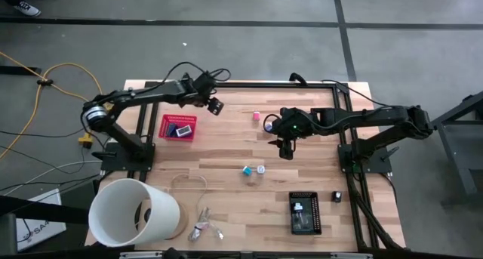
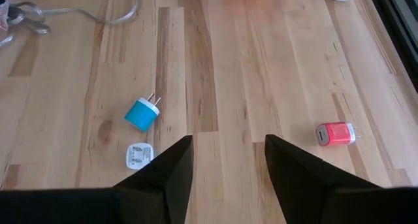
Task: Pick & Place Office items
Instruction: Put the white charger adapter into the black bin
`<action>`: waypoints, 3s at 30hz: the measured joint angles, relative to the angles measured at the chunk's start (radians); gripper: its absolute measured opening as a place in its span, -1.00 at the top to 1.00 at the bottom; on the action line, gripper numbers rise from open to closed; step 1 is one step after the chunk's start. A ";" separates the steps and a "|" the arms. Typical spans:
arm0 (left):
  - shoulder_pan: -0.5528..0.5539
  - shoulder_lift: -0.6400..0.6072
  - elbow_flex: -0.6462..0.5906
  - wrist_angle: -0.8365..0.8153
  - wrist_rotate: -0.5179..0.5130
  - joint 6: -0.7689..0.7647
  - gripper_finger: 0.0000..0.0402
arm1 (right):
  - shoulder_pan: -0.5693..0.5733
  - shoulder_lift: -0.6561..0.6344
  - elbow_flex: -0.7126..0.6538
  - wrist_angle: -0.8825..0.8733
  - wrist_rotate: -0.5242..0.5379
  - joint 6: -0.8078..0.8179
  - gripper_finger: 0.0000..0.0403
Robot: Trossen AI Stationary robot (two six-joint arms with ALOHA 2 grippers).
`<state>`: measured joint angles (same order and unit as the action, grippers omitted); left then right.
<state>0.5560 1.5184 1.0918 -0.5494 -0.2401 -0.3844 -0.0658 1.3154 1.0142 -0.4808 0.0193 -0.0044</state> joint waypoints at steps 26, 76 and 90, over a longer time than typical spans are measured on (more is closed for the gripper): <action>0.053 0.195 0.246 -0.358 -0.076 -0.338 -0.22 | 0.000 0.000 0.000 0.003 0.000 0.000 0.13; 0.050 0.298 0.183 -0.303 -0.261 -0.456 -0.22 | 0.000 0.000 0.000 0.008 0.000 0.000 0.13; 0.056 0.298 0.089 -0.169 -0.290 -0.458 -0.22 | 0.000 0.000 0.000 0.018 0.000 0.000 0.13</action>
<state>0.6124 1.8164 1.1806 -0.7182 -0.5300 -0.8429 -0.0654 1.3155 1.0145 -0.4625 0.0191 -0.0043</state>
